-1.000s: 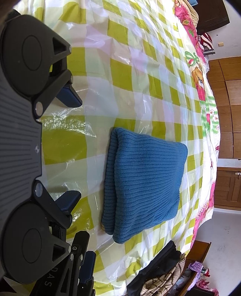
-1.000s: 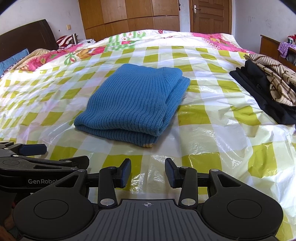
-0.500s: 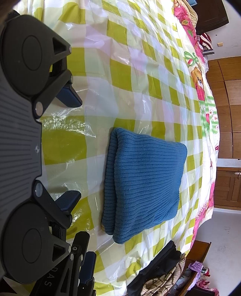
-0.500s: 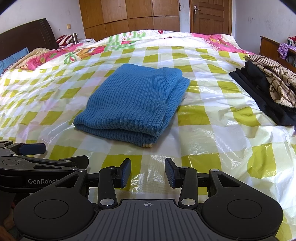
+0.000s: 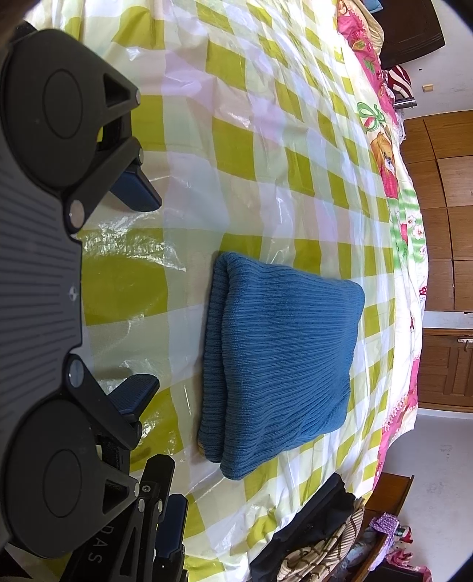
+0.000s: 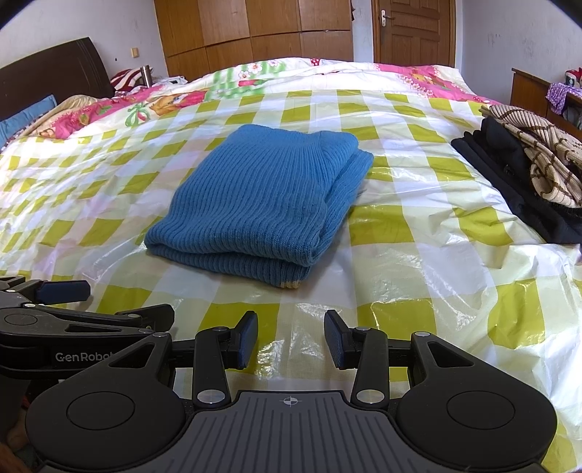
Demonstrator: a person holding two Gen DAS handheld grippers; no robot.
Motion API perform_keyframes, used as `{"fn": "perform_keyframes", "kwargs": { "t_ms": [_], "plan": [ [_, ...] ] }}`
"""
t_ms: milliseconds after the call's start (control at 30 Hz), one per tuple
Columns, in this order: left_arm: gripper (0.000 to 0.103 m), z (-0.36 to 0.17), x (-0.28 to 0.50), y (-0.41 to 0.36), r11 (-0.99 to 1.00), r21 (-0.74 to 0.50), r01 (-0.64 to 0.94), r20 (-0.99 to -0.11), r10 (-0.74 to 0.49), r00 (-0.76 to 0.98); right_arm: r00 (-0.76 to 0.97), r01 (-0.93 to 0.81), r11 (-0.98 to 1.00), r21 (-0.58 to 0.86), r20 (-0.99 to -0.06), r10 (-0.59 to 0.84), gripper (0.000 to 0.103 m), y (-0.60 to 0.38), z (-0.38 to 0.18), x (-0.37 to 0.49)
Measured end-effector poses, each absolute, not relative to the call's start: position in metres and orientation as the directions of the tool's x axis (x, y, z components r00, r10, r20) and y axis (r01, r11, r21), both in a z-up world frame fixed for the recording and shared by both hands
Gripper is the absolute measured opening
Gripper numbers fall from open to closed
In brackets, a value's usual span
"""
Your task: Fold small clothes
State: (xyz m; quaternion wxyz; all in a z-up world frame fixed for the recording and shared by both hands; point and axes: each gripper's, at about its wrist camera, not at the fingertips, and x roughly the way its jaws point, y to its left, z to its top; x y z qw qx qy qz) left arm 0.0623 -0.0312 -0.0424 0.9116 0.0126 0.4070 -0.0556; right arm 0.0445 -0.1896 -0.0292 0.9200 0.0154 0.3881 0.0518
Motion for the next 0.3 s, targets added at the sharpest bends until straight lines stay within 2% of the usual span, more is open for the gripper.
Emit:
{"fn": "perform_keyframes", "kwargs": {
  "t_ms": [300],
  "plan": [
    [0.103,-0.0409,0.0606,-0.0326,0.993,-0.007,0.114,-0.732,-0.083,0.676,0.696,-0.083,0.994,0.069,-0.71,0.107,0.04,-0.1896,-0.0285,0.0446]
  ]
}}
